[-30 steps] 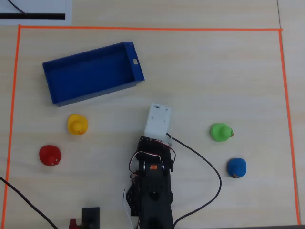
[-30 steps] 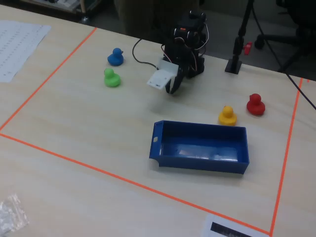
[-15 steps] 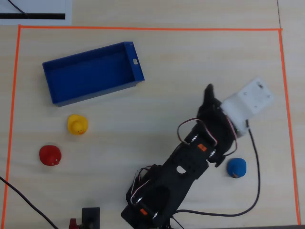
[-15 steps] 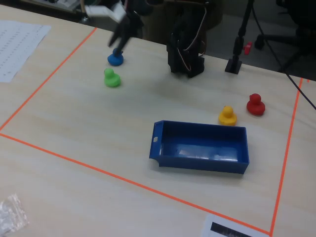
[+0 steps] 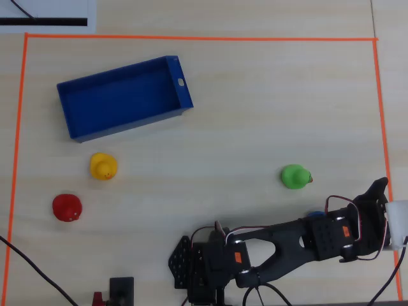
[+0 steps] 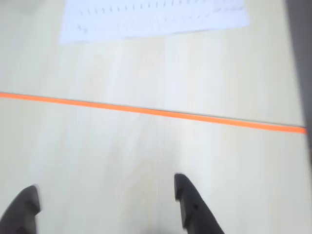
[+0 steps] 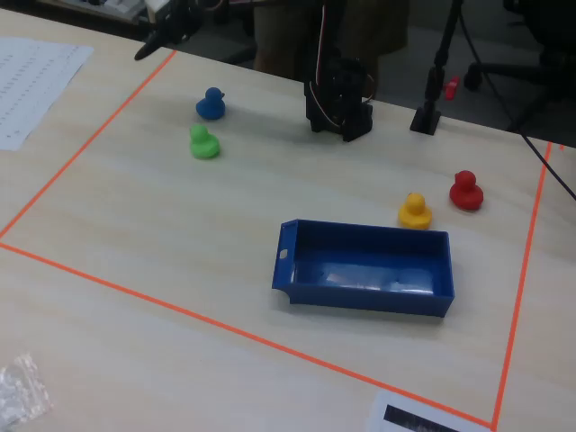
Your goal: Grasp blue duck and put it into box.
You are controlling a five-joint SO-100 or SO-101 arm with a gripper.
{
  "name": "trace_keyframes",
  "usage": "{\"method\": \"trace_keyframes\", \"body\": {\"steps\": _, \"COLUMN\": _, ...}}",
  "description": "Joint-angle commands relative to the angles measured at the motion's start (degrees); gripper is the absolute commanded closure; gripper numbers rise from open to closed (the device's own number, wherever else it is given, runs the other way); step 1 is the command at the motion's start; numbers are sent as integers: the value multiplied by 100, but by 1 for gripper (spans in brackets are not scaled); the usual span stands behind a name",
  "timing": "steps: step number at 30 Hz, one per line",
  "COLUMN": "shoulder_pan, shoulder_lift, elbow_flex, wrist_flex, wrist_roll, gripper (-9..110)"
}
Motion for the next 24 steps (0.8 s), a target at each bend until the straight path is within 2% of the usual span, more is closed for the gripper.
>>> {"method": "trace_keyframes", "body": {"steps": 1, "shoulder_pan": 53, "shoulder_lift": -272, "elbow_flex": 272, "wrist_flex": -738, "wrist_roll": -211, "gripper": 64}}
{"method": "trace_keyframes", "body": {"steps": 6, "shoulder_pan": 202, "shoulder_lift": -387, "elbow_flex": 879, "wrist_flex": -1187, "wrist_roll": -413, "gripper": 64}}
{"method": "trace_keyframes", "body": {"steps": 13, "shoulder_pan": 483, "shoulder_lift": -202, "elbow_flex": 1274, "wrist_flex": -1187, "wrist_roll": -668, "gripper": 64}}
{"method": "trace_keyframes", "body": {"steps": 24, "shoulder_pan": 492, "shoulder_lift": 1107, "elbow_flex": 3111, "wrist_flex": -1257, "wrist_roll": -1195, "gripper": 64}}
